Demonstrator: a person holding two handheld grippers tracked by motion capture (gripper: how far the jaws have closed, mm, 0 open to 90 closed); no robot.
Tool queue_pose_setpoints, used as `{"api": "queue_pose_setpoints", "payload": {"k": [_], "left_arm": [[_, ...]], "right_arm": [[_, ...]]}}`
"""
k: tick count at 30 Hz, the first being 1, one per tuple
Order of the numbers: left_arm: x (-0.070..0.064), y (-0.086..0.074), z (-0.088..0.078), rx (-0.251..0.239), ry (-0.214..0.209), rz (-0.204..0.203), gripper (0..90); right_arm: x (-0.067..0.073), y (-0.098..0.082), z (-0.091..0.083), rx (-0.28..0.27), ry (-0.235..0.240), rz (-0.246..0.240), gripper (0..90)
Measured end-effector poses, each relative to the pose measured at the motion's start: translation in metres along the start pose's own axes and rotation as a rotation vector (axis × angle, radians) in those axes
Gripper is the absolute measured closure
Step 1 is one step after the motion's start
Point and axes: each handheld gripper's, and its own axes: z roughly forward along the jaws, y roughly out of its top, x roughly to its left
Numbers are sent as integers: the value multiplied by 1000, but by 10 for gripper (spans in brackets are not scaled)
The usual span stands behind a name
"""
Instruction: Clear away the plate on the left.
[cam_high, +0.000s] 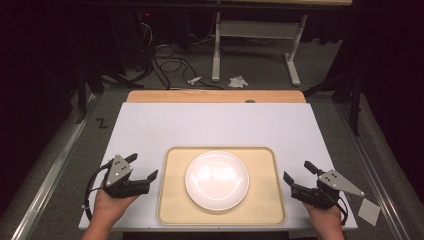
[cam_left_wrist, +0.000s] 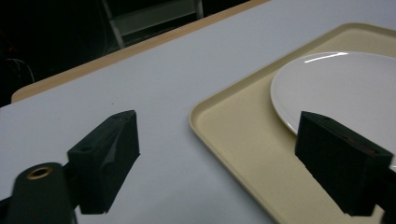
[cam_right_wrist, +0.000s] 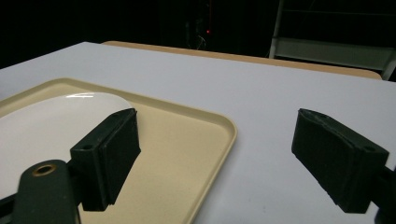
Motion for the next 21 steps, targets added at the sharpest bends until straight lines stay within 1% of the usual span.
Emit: {"api": "queue_pose_setpoints", "payload": {"k": [1,2,3,4,5,6,7,8,9,10,11,15,18,20,21], "left_arm": [[4,0,-3,-11,9,-6,33],[9,-1,-7,-9,12,-26,0],[9,-1,-7,-9,12,-26,0],[12,0,-12,-17,4,-50,0],[12,0,-12,-17,4,-50,0],[12,1,-14,-25,4,-59,0],[10,6,-16,-54,-3,-70,0],[10,6,-16,-54,-3,-70,0],[7,8,-17,-72,-12,-70,0],[7,8,-17,-72,-12,-70,0],[5,8,-17,-72,-22,-69,0],[4,5,-16,-56,-27,-64,0],[2,4,-14,-54,-29,-58,0],[-2,3,-13,-53,-33,-53,0],[-4,2,-12,-46,-35,-38,0]], "right_arm": [[0,0,0,1,5,1,162],[0,0,1,3,5,1,162],[0,-1,1,3,4,0,162],[0,-1,1,4,4,-1,162],[0,-1,1,4,4,-1,162],[0,-1,1,5,2,2,161],[0,0,1,4,3,-2,162],[1,0,2,5,1,-3,162],[1,0,2,8,1,-3,162],[1,0,2,8,1,-3,162],[2,0,2,11,2,-3,162],[3,0,2,9,2,-5,162],[2,0,1,7,-1,-1,161],[1,-1,0,4,-2,-2,162],[1,-1,0,5,-1,0,162]]}}
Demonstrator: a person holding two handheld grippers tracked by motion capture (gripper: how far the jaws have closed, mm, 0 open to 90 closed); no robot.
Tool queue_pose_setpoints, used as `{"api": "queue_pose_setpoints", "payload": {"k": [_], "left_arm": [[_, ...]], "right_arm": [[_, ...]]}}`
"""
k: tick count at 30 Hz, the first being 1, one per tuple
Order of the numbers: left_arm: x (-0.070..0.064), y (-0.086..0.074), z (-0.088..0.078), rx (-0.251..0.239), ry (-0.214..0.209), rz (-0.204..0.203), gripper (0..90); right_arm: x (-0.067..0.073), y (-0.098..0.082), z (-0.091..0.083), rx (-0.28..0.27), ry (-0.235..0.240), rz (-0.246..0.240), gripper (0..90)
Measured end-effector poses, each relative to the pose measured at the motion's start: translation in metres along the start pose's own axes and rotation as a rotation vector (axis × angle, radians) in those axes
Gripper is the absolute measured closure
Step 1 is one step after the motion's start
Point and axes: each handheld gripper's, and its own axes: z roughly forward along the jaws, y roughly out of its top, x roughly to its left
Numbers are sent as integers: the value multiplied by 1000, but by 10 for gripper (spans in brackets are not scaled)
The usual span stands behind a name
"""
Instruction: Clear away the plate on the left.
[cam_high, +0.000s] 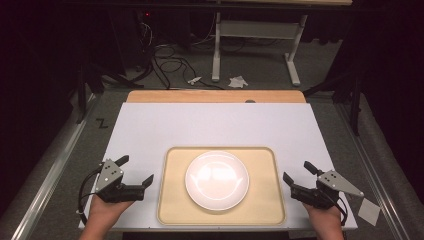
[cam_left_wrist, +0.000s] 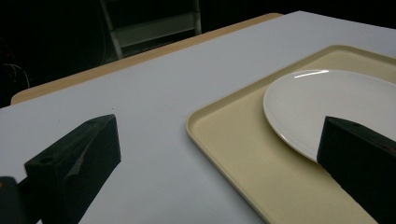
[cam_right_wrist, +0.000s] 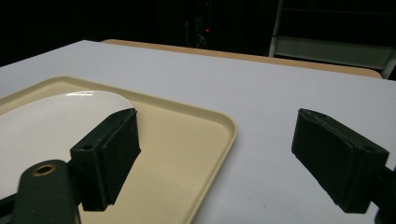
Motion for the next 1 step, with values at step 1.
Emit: {"api": "queue_pose_setpoints", "payload": {"k": [1], "left_arm": [[0,0,0,0,0,0,0]], "right_arm": [[0,0,0,0,0,0,162]]}}
